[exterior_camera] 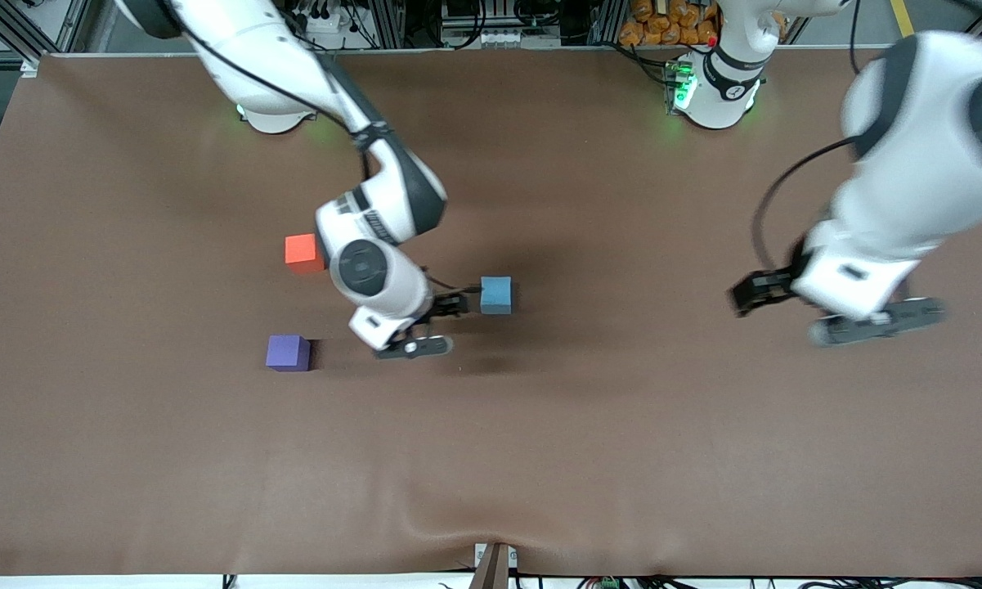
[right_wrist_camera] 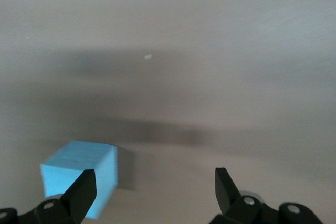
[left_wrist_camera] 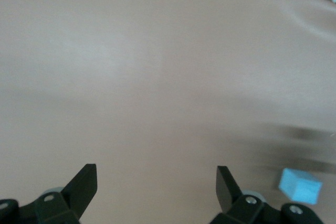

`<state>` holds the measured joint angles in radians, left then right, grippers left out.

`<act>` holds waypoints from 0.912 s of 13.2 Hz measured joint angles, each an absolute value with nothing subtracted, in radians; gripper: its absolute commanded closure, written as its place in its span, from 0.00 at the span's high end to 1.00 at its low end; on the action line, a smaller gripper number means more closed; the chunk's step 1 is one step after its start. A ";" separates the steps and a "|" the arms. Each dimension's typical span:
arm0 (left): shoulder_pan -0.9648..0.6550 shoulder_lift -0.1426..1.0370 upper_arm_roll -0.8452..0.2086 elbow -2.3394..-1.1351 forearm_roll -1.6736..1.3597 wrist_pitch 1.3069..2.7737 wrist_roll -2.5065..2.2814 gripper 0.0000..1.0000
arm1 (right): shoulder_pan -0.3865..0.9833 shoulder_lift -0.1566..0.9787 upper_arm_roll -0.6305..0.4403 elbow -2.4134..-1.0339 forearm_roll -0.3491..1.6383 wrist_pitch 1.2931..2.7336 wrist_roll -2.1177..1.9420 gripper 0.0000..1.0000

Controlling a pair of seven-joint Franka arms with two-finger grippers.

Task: Place blue block between orange and purple blocks
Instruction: 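Grasp the light-blue cube with the right gripper while the left gripper withdraws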

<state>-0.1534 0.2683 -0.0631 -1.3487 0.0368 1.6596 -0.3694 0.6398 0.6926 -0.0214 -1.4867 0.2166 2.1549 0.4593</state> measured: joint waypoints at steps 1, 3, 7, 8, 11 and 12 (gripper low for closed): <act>-0.109 0.251 -0.063 -1.355 0.037 1.647 -0.301 1.00 | 0.669 0.709 -0.022 -1.487 0.217 2.188 0.494 1.00; -0.032 0.221 -0.065 -1.380 0.037 1.642 -0.186 1.00 | 0.718 0.729 -0.022 -1.485 0.217 2.211 0.566 1.00; 0.013 0.169 -0.071 -1.430 0.037 1.640 -0.126 1.00 | 0.798 0.767 -0.021 -1.484 0.217 2.303 0.618 1.00; 0.012 0.150 -0.076 -1.449 0.036 1.639 -0.126 1.00 | 0.818 0.779 -0.022 -1.484 0.217 2.314 0.619 1.00; 0.019 0.103 -0.077 -1.500 0.033 1.638 -0.126 1.00 | 0.840 0.799 -0.028 -1.484 0.207 2.327 0.619 1.00; 0.025 0.099 -0.077 -1.510 0.028 1.638 -0.125 1.00 | 0.839 0.799 -0.034 -1.484 0.195 2.327 0.619 0.72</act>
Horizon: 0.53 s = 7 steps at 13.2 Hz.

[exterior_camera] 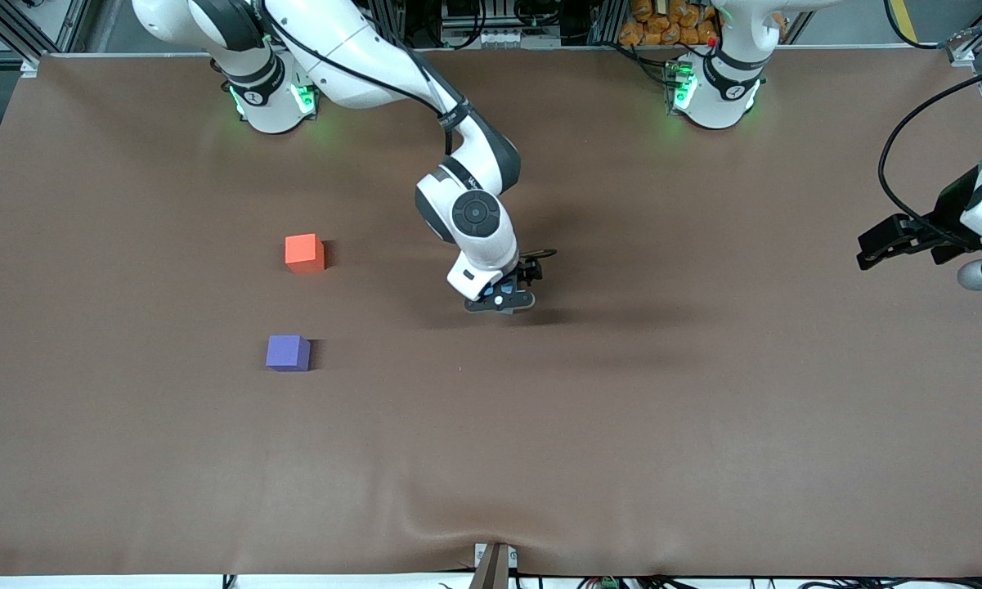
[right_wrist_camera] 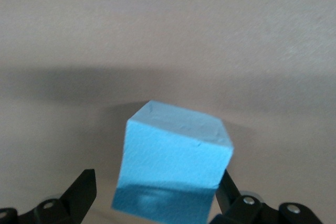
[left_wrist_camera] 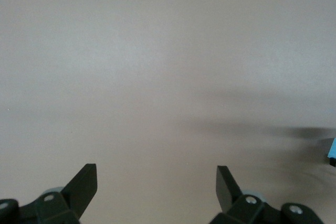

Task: Place blue block between orange and purple blocks
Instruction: 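Grasp the light-blue cube with the right gripper while the left gripper withdraws, then carry the light-blue cube with the right gripper toward the orange cube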

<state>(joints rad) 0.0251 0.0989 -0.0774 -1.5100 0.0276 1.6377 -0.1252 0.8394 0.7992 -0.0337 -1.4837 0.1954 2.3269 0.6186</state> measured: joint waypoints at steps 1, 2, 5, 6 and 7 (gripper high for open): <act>0.032 0.099 -0.077 -1.514 0.024 1.638 -0.122 1.00 | 0.838 0.799 -0.038 -1.484 0.189 2.327 0.619 0.52; 0.037 0.099 -0.077 -1.519 0.022 1.638 -0.119 1.00 | 0.836 0.799 -0.042 -1.483 0.188 2.327 0.624 0.36; 0.040 0.099 -0.077 -1.524 0.019 1.639 -0.118 1.00 | 0.821 0.799 -0.051 -1.475 0.188 2.328 0.679 0.18; 0.040 0.099 -0.078 -1.524 0.019 1.640 -0.118 1.00 | 0.816 0.799 -0.051 -1.473 0.188 2.328 0.696 0.18; 0.040 0.099 -0.078 -1.524 0.019 1.641 -0.118 1.00 | 0.813 0.797 -0.052 -1.470 0.188 2.328 0.716 0.18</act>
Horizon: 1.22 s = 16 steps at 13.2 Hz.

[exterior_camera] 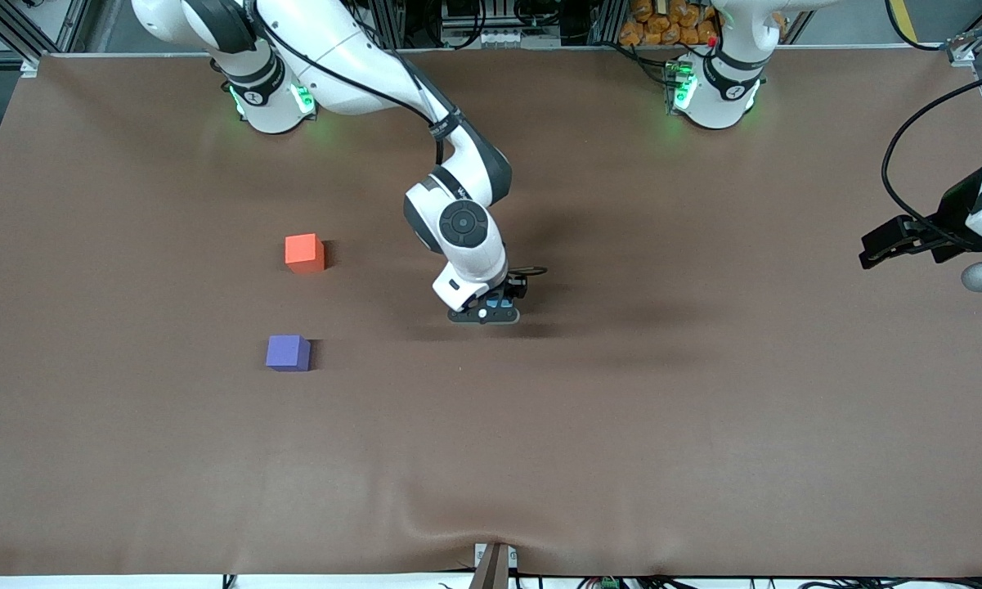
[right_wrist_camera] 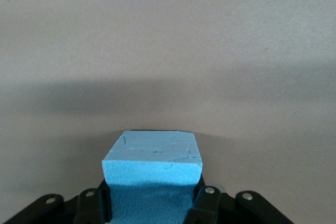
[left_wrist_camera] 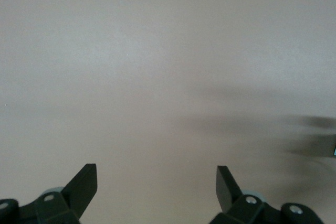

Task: Place blue block between orange and purple blocks
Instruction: 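Carry the light-blue cube with the right gripper toward the orange cube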

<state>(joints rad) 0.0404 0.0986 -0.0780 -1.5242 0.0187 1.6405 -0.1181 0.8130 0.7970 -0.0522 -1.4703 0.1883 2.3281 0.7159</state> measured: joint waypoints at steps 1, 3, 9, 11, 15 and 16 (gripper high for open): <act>0.040 0.099 -0.078 -1.524 0.019 1.642 -0.118 1.00 | 0.804 0.789 -0.054 -1.467 0.188 2.323 0.742 0.18; 0.040 0.098 -0.078 -1.524 0.019 1.643 -0.118 1.00 | 0.765 0.748 -0.060 -1.465 0.188 2.266 0.759 0.18; 0.041 0.097 -0.079 -1.525 0.019 1.643 -0.118 1.00 | 0.502 0.444 -0.066 -1.737 0.179 2.195 0.482 0.20; 0.041 0.097 -0.079 -1.526 0.019 1.644 -0.118 1.00 | 0.454 0.342 -0.067 -1.868 0.144 2.195 0.395 0.20; 0.040 0.097 -0.081 -1.529 0.019 1.650 -0.118 1.00 | 0.379 0.238 -0.067 -2.064 0.067 2.198 0.241 0.20; 0.040 0.097 -0.081 -1.529 0.019 1.651 -0.118 1.00 | 0.366 0.228 -0.067 -2.097 0.054 2.204 0.215 0.20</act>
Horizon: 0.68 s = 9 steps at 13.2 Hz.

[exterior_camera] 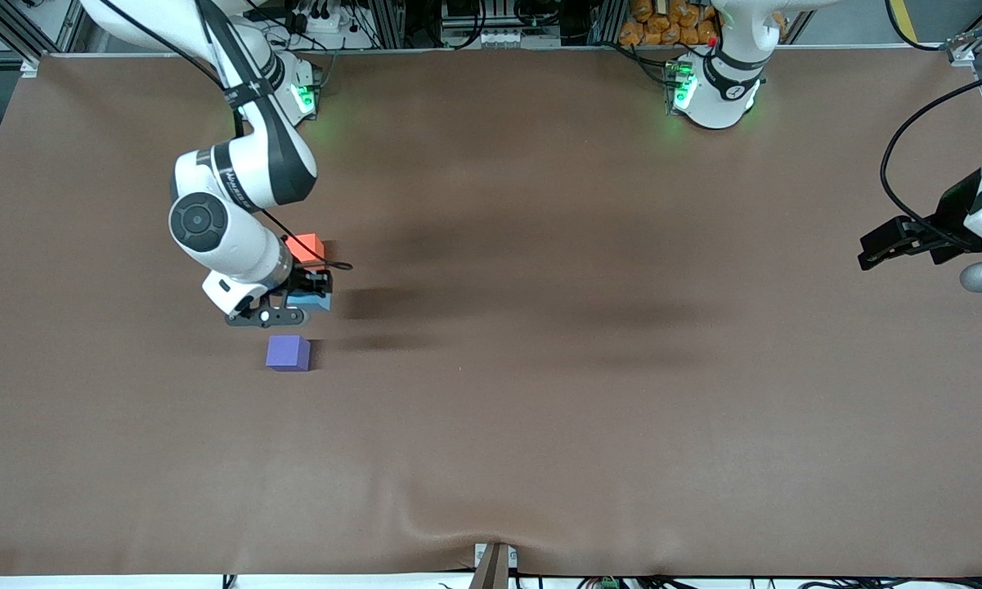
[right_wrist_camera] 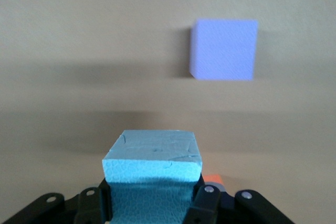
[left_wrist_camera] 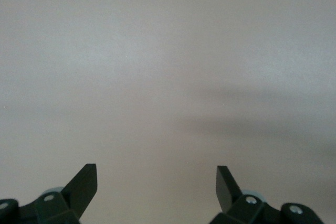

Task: Place blue block between orange and purple blocks
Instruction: 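Carry the light-blue cube with the right gripper toward the orange cube, then lower the blue cube between the orange and purple cubes, open the right gripper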

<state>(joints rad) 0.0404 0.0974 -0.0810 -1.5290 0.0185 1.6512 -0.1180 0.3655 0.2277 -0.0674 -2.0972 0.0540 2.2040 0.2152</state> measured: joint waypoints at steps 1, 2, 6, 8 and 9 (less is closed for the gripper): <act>0.040 0.097 -0.082 -1.530 0.019 1.654 -0.118 1.00 | 0.350 0.223 -0.067 -2.121 0.048 2.213 0.187 0.20; 0.040 0.098 -0.082 -1.532 0.018 1.659 -0.118 1.00 | 0.331 0.222 -0.067 -2.135 0.043 2.229 0.154 0.20; 0.040 0.098 -0.082 -1.536 0.018 1.676 -0.118 1.00 | 0.279 0.241 -0.067 -2.185 0.039 2.335 0.082 0.20; 0.040 0.099 -0.083 -1.540 0.018 1.684 -0.118 1.00 | 0.278 0.276 -0.067 -2.201 0.039 2.384 0.082 0.20; 0.040 0.099 -0.083 -1.542 0.018 1.685 -0.118 1.00 | 0.277 0.296 -0.067 -2.202 0.039 2.407 0.082 0.20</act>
<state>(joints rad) 0.0402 0.0991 -0.0832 -1.5417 0.0185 1.6849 -0.1180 0.2772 0.2959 -0.0666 -2.2024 0.0390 2.4067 0.0823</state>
